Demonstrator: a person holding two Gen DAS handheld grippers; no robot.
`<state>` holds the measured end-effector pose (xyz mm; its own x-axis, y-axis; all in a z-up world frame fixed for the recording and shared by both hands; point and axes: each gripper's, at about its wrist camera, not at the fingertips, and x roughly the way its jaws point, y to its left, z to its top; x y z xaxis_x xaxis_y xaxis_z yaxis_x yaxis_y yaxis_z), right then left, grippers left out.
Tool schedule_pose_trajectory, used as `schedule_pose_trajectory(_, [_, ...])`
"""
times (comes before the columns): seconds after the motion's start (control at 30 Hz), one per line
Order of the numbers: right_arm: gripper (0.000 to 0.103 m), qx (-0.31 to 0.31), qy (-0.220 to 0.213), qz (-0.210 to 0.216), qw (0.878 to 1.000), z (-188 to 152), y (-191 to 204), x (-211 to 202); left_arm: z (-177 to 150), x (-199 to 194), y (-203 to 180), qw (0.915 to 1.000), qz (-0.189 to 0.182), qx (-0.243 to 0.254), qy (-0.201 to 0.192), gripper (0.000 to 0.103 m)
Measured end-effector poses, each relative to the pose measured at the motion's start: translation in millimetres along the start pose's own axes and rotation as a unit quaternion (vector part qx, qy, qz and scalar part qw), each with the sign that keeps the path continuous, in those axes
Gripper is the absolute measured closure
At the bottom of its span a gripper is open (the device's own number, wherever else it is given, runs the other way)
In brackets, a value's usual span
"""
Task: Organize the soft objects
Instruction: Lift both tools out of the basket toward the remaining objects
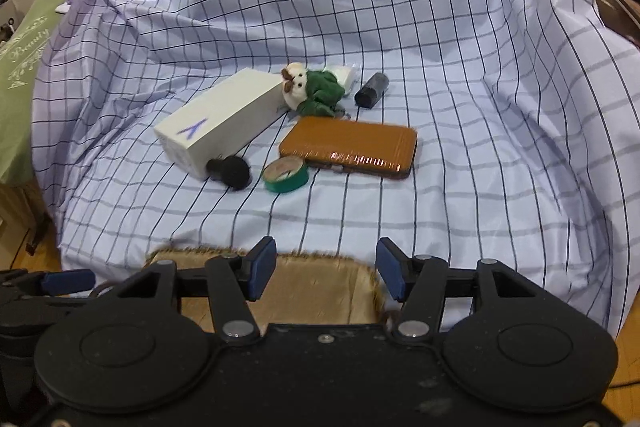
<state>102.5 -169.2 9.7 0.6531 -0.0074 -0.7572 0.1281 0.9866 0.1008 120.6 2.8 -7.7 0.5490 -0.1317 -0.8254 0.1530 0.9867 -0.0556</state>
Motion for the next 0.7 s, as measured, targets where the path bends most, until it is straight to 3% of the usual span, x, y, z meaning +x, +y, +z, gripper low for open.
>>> schedule_pose_trajectory(0.7, [0.046, -0.058, -0.016, -0.063, 0.996, 134.1, -19.2, 129.6, 135.3, 68.2, -4.1, 0.998, -0.019, 0.057, -0.019, 0.026])
